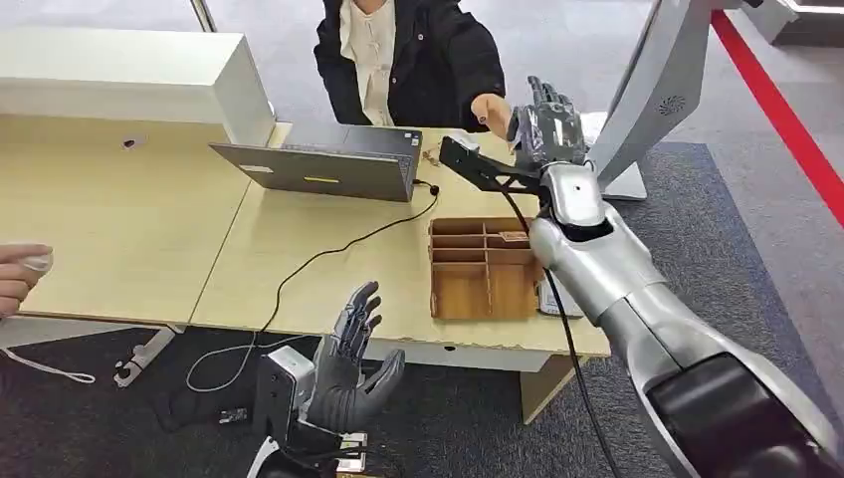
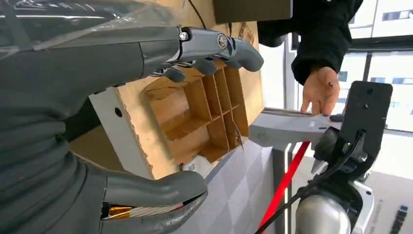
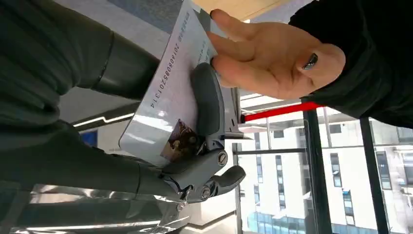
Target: Pass the card to the sensor for recognition and then transmit it.
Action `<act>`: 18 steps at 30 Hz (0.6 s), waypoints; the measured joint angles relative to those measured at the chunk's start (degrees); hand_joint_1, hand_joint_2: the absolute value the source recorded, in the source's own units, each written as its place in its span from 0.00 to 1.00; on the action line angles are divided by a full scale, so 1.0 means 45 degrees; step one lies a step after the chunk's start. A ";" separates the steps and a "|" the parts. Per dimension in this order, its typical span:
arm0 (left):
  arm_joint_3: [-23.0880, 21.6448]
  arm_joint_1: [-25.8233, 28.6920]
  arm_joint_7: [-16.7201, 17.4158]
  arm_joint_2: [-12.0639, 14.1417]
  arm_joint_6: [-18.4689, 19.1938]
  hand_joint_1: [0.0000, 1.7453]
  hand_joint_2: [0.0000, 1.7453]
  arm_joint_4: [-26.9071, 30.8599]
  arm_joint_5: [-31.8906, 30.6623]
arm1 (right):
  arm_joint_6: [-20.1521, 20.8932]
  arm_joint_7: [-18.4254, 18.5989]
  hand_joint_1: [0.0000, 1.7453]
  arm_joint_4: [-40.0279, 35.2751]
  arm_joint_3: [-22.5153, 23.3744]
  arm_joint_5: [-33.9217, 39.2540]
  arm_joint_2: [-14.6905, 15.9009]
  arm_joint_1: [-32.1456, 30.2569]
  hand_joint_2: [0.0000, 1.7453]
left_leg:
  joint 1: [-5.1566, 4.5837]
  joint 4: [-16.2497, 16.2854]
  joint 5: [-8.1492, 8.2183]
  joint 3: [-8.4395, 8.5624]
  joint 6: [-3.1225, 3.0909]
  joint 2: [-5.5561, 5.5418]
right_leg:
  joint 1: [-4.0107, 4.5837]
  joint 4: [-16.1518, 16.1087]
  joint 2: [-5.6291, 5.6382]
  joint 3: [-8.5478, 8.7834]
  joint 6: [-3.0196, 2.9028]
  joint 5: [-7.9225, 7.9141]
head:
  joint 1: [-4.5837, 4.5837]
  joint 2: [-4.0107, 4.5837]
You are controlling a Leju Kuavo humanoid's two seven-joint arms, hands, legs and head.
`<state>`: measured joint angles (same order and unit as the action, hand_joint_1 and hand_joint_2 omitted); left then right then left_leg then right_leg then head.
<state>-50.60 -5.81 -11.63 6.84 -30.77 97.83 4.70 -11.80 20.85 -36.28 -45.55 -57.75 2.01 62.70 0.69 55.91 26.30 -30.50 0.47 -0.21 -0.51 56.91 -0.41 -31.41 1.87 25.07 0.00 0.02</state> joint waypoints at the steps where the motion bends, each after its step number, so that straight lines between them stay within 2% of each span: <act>1: 0.0000 0.0000 -0.0005 -0.0010 0.0000 0.00 1.00 -0.0005 0.0000 | 0.0000 0.0000 1.00 0.0107 -0.0039 0.0000 -0.0024 0.0014 1.00 | -0.0001 0.0000 0.0000 0.0000 0.0000 0.0000 | -0.0001 0.0000 0.0000 0.0000 0.0000 0.0000 | 0.0000 0.0000; 18: 0.0000 -0.0007 -0.0005 -0.0010 0.0000 0.00 1.00 -0.0102 0.0000 | -0.0005 0.0000 1.00 0.0413 -0.0267 0.0000 -0.0078 0.0098 1.00 | 0.0000 0.0000 0.0001 -0.0001 0.0000 0.0000 | 0.0000 0.0000 0.0000 -0.0001 0.0000 0.0001 | 0.0005 0.0000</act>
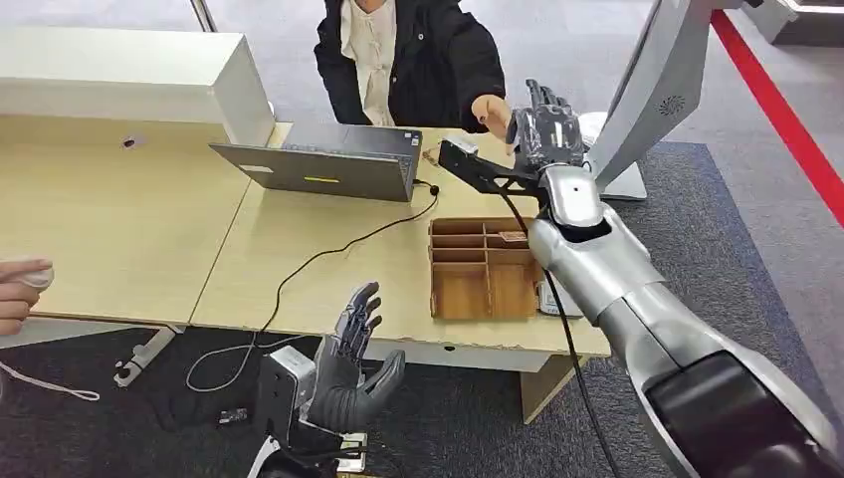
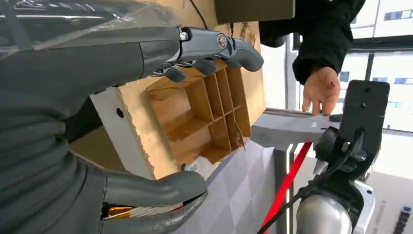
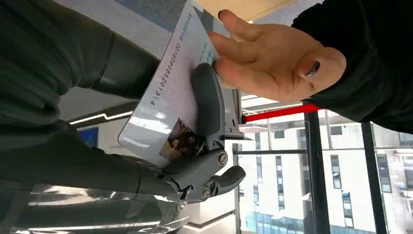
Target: Pass the card to the sensor for recognition and then transmit it.
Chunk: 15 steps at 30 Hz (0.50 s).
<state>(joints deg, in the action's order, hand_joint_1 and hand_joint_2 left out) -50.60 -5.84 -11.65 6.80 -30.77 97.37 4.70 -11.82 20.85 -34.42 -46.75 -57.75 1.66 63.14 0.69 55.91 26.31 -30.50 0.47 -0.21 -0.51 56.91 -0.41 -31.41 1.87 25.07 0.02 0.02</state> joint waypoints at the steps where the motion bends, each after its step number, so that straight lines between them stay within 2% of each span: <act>1: 0.0000 0.0000 0.0000 0.0000 0.0000 0.00 1.00 0.0000 0.0000 | 0.0000 0.0000 1.00 0.0000 -0.0005 0.0000 0.0000 0.0001 1.00 | 0.0000 0.0000 0.0000 0.0000 0.0000 0.0000 | 0.0000 0.0000 0.0000 0.0000 0.0000 0.0000 | 0.0000 -0.0004; 7: 0.0000 0.0000 0.0000 0.0000 0.0000 0.00 1.00 0.0000 0.0000 | 0.0000 0.0000 1.00 0.0005 -0.0015 0.0000 0.0000 0.0004 1.00 | 0.0000 0.0000 0.0000 0.0000 0.0000 0.0000 | 0.0000 0.0000 0.0000 0.0000 0.0000 0.0000 | 0.0000 0.0000; 8: 0.0000 0.0000 0.0000 0.0000 0.0000 0.00 1.00 0.0000 0.0000 | 0.0000 0.0000 0.00 0.0005 -0.0015 0.0000 0.0000 0.0004 1.00 | 0.0000 0.0000 0.0000 0.0000 0.0000 0.0000 | 0.0000 0.0000 0.0000 0.0000 0.0000 0.0000 | 0.0000 0.0000; 11: 0.0000 0.0000 0.0005 0.0000 0.0000 0.00 1.00 0.0000 0.0034 | -0.0125 0.0212 0.00 0.0010 -0.0019 0.0000 0.0000 0.0006 1.00 | 0.0000 0.0000 0.0000 0.0000 0.0000 0.0000 | 0.0000 0.0000 0.0000 0.0000 0.0000 0.0000 | -0.0005 0.0000; 13: 0.0000 -0.0003 0.0049 0.0000 0.0034 0.00 1.00 -0.0015 0.0248 | -0.0694 0.0743 0.00 0.0092 -0.0015 0.0111 -0.0053 0.0082 1.00 | -0.0001 0.0000 0.0000 -0.0001 0.0000 0.0000 | -0.0001 0.0000 0.0000 0.0000 0.0000 0.0000 | 0.0000 0.0000; 15: 0.0000 -0.0038 0.0049 0.0000 0.0082 0.00 1.00 -0.0078 0.0374 | -0.1092 0.0777 0.00 0.0431 -0.0010 0.0301 -0.0170 0.0440 1.00 | -0.0002 0.0000 0.0000 -0.0002 0.0000 0.0001 | -0.0002 0.0000 0.0002 -0.0003 0.0000 -0.0001 | -0.0005 -0.0005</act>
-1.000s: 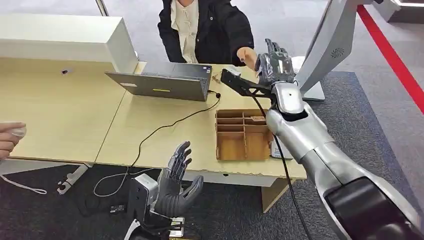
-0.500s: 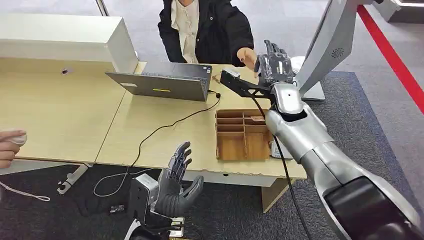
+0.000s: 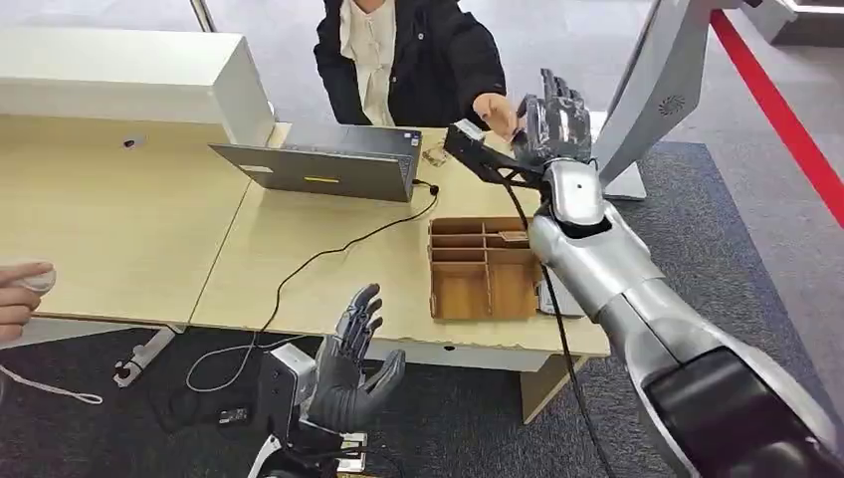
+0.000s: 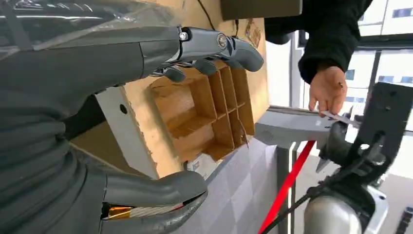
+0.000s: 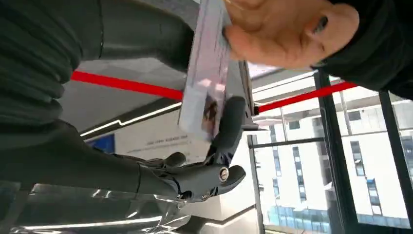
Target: Pass the card to the sensor for recognition and then transmit it.
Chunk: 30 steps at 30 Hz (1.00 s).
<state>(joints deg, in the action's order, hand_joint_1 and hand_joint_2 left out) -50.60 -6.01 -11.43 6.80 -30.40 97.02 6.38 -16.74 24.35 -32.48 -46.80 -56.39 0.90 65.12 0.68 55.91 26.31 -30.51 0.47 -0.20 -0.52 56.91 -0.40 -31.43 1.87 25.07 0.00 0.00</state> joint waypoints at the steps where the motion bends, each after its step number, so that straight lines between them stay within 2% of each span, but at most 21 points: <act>1: 0.0000 -0.0028 -0.0010 0.0000 0.0015 0.00 1.00 -0.0029 0.0039 | -0.0092 0.0000 0.00 0.0190 0.0000 0.0020 -0.0074 0.0193 1.00 | 0.0001 0.0000 0.0000 0.0002 0.0000 0.0003 | 0.0000 0.0000 0.0002 0.0000 0.0000 0.0000 | 0.0005 0.0000; 21: 0.0000 -0.0073 0.0088 0.0010 -0.0121 0.00 1.00 -0.0224 0.0044 | -0.0443 -0.0010 0.00 0.1657 -0.0029 0.0301 -0.0583 0.0802 1.00 | 0.0001 0.0000 -0.0001 0.0002 0.0000 -0.0001 | 0.0001 0.0000 0.0001 0.0002 0.0000 0.0000 | 0.0005 0.0000; 27: 0.0000 -0.0066 0.0107 0.0024 -0.0272 0.00 1.00 -0.0224 0.0005 | -0.0982 -0.0505 0.00 0.1740 -0.0024 0.0904 -0.0569 0.0808 1.00 | 0.0001 0.0001 -0.0001 0.0003 0.0000 -0.0001 | 0.0001 0.0000 0.0001 0.0000 0.0000 0.0000 | 0.0005 0.0005; 30: 0.0000 -0.0033 0.0107 0.0029 -0.0437 0.00 1.00 -0.0214 -0.0010 | -0.1390 -0.1045 0.00 0.1730 -0.0010 0.1249 -0.0525 0.0786 1.00 | 0.0001 0.0001 -0.0001 0.0003 0.0000 -0.0001 | 0.0001 0.0000 0.0001 -0.0001 0.0000 0.0000 | 0.0005 0.0000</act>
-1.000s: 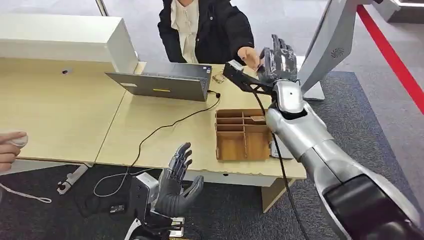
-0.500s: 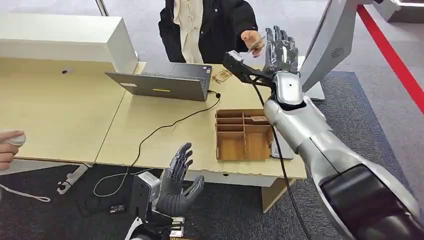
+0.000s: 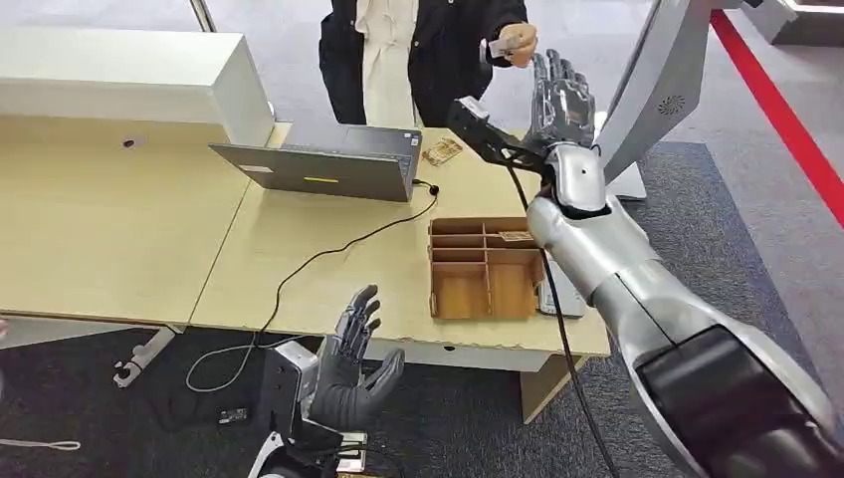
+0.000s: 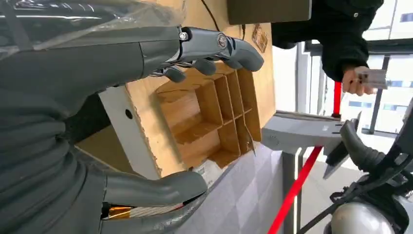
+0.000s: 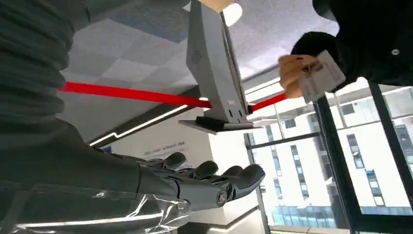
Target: Pass the card to the sensor for recognition and then transmit it.
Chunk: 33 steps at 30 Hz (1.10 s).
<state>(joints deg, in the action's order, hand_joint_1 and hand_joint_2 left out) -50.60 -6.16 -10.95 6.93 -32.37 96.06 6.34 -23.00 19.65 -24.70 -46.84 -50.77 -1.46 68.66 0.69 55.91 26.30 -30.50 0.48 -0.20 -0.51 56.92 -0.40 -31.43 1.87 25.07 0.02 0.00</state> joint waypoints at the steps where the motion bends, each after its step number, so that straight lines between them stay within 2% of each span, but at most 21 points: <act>1: 0.0000 0.0019 0.0000 0.0005 -0.0082 0.00 1.00 0.0010 0.0000 | -0.0149 -0.0198 0.00 -0.0024 0.0010 0.0106 0.0034 -0.0019 1.00 | 0.0000 0.0000 0.0000 0.0000 0.0000 0.0000 | 0.0000 0.0000 0.0000 0.0000 0.0000 0.0000 | 0.0000 0.0004; 6: 0.0000 0.0112 0.0000 0.0068 -0.0257 0.00 1.00 0.0010 0.0010 | -0.0140 -0.0742 0.00 -0.0496 0.0015 0.0729 0.0355 -0.0515 1.00 | -0.0001 0.0000 0.0000 0.0001 0.0000 0.0000 | 0.0000 -0.0001 0.0000 0.0002 0.0000 0.0000 | -0.0005 0.0005; 14: 0.0005 0.0268 0.0005 0.0107 -0.0112 0.00 1.00 0.0117 -0.0233 | 0.0627 -0.0776 0.00 -0.2209 -0.0058 0.1821 0.1137 -0.2223 1.00 | -0.0001 0.0000 0.0000 0.0001 0.0000 -0.0005 | -0.0001 -0.0001 0.0000 0.0003 0.0000 0.0000 | -0.0005 0.0005; 22: 0.0019 0.0348 0.0160 0.0107 0.0116 0.00 1.00 0.0219 -0.0413 | 0.0947 -0.0466 0.00 -0.3652 -0.0248 0.1792 0.1714 -0.3626 1.00 | 0.0000 0.0000 0.0001 0.0000 0.0000 -0.0004 | 0.0000 -0.0001 0.0000 0.0000 0.0000 0.0001 | -0.0005 0.0000; 33: 0.0053 0.0474 0.0374 0.0107 0.0262 0.00 1.00 0.0296 -0.0592 | 0.1283 -0.0140 0.00 -0.4454 -0.0481 0.1821 0.2219 -0.4366 1.00 | -0.0001 0.0000 0.0001 -0.0001 0.0000 -0.0002 | -0.0001 -0.0001 0.0000 0.0000 0.0000 0.0000 | 0.0000 0.0000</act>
<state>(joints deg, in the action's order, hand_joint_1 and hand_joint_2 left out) -50.36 -4.02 -9.27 7.41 -31.19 97.39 3.67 -17.22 19.01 -44.74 -49.00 -42.58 8.52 49.01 0.68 55.91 26.30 -30.50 0.47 -0.21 -0.52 56.91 -0.40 -31.43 1.87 25.07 0.02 0.00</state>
